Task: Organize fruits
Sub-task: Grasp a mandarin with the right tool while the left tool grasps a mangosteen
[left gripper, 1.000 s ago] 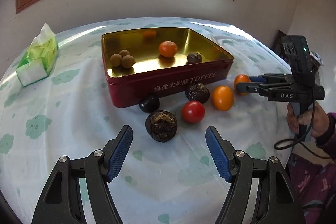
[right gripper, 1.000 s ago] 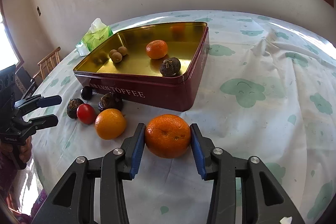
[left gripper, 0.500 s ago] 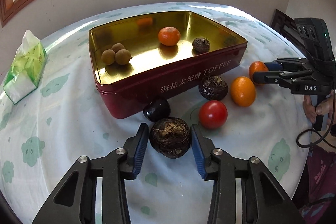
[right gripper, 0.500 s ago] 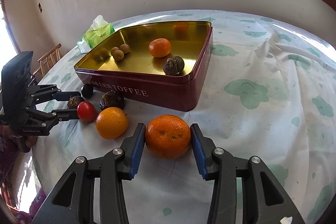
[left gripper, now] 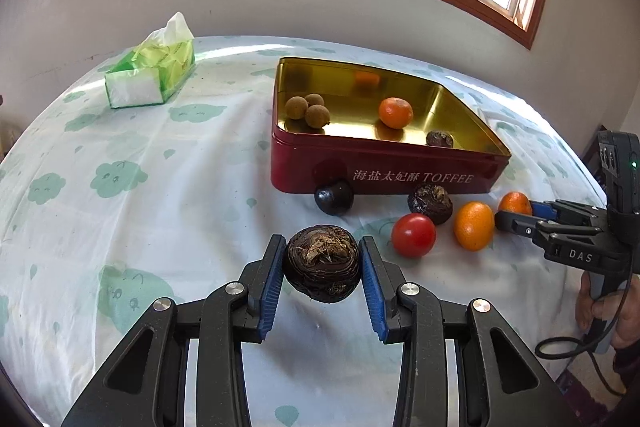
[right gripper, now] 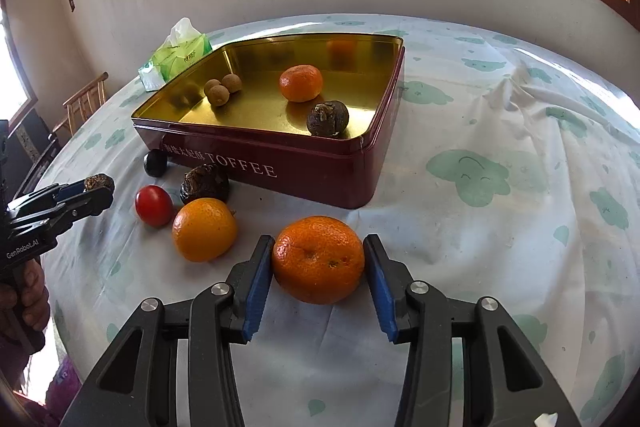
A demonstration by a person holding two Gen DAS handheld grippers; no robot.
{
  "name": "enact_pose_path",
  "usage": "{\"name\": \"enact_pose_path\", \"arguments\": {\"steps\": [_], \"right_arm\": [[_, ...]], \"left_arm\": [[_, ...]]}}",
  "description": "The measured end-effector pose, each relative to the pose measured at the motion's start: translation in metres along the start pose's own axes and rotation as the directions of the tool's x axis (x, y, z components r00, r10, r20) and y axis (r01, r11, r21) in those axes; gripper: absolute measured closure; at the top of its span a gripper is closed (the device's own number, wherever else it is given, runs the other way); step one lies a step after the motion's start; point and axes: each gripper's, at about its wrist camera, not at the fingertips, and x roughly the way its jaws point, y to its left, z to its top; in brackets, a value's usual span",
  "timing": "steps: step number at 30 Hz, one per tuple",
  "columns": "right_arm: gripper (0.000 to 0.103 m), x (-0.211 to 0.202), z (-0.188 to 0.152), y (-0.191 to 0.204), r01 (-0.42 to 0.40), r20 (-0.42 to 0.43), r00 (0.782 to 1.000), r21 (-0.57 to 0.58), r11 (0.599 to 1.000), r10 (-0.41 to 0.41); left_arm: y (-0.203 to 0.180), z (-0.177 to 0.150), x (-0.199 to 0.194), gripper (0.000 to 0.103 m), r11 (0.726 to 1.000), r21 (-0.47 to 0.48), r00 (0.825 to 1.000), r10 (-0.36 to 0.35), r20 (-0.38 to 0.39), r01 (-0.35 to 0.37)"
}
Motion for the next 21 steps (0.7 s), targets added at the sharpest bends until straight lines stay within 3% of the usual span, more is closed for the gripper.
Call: {"name": "enact_pose_path", "arguments": {"steps": [9, 21], "right_arm": [[0.064, 0.001, -0.001, 0.007, 0.041, 0.002, 0.999, -0.039, 0.998, -0.041], [0.065, -0.017, -0.009, 0.009, 0.032, 0.038, 0.999, 0.000, 1.000, -0.032]], "left_arm": [[-0.006, -0.009, -0.010, 0.065, 0.994, -0.036, 0.994, 0.104, 0.033, -0.103], [-0.021, -0.012, -0.039, 0.065, 0.988, -0.029, 0.983, 0.153, 0.099, -0.150]]}}
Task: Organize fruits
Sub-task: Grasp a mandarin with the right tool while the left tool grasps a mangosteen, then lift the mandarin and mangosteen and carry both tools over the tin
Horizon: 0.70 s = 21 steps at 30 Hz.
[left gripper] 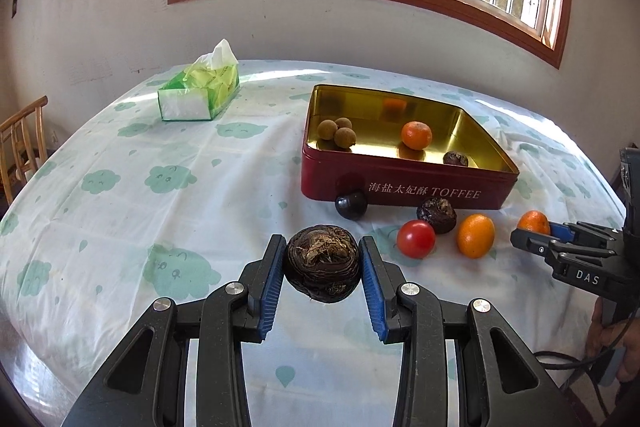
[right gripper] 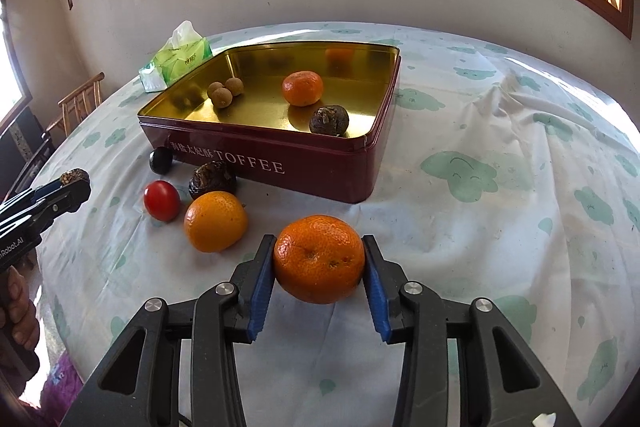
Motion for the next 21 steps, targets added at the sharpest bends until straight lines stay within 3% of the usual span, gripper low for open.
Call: {"name": "enact_pose_path", "arguments": {"steps": [8, 21], "right_arm": [[0.065, -0.041, -0.013, 0.014, -0.029, 0.063, 0.998, -0.008, 1.000, 0.030], [0.065, -0.080, 0.004, 0.038, -0.074, 0.149, 0.985, -0.053, 0.996, 0.081]], "left_arm": [[-0.009, 0.005, -0.015, 0.065, 1.000, 0.023, 0.999, 0.005, 0.044, -0.006], [-0.017, 0.016, -0.027, 0.065, 0.999, 0.038, 0.997, -0.002, 0.075, -0.001]]}}
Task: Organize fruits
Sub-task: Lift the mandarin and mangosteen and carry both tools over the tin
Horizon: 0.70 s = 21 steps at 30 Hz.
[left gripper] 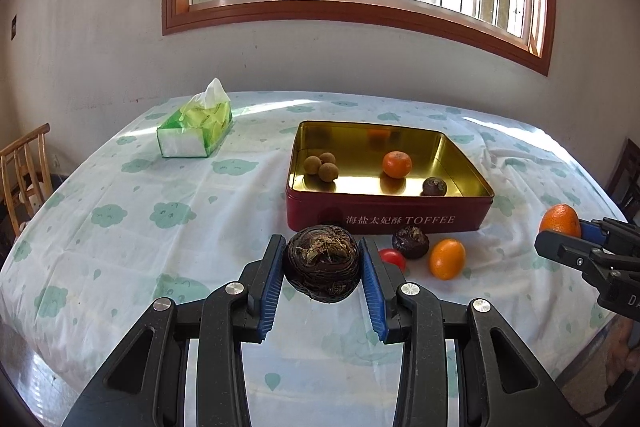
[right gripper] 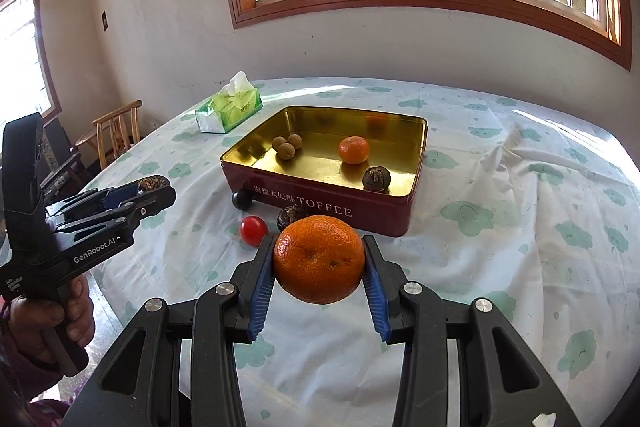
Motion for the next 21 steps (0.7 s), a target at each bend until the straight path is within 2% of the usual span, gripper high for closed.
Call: {"name": "enact_pose_path", "arguments": {"steps": [21], "right_arm": [[0.065, -0.014, 0.008, 0.004, -0.032, 0.035, 0.999, 0.020, 0.999, 0.031]], "left_arm": [[-0.002, 0.007, -0.005, 0.065, 1.000, 0.008, 1.000, 0.005, 0.019, -0.005]]}}
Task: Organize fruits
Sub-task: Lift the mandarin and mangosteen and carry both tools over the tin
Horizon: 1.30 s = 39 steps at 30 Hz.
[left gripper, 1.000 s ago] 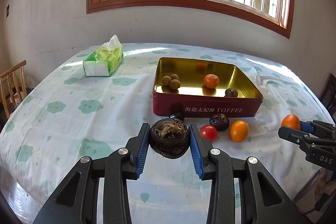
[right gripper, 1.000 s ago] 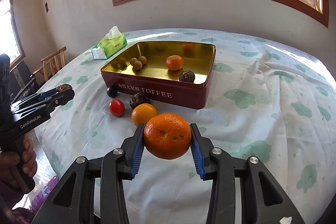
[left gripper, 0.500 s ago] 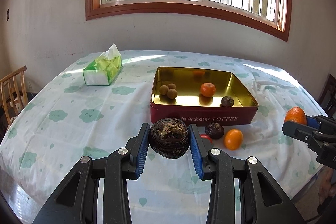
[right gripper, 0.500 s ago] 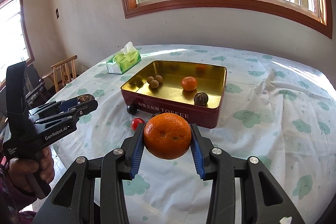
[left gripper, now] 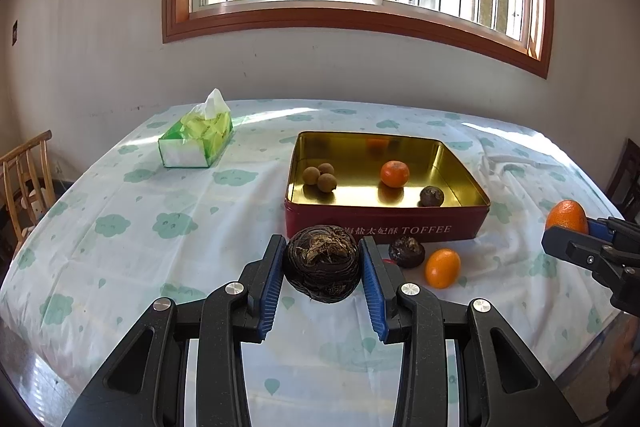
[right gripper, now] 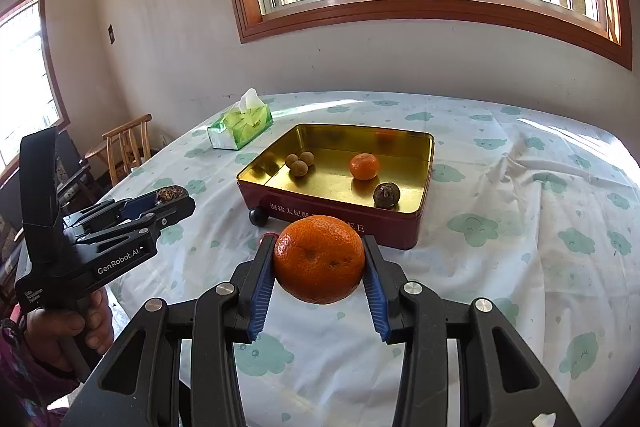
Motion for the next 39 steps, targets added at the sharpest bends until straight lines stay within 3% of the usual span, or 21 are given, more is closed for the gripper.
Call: {"name": "enact_pose_path", "arguments": {"steps": [39], "right_arm": [[0.065, 0.005, 0.020, -0.002, -0.006, 0.011, 1.000, 0.005, 1.000, 0.006]], "left_arm": [[-0.002, 0.025, 0.016, 0.065, 1.000, 0.020, 1.000, 0.003, -0.002, -0.003]]}}
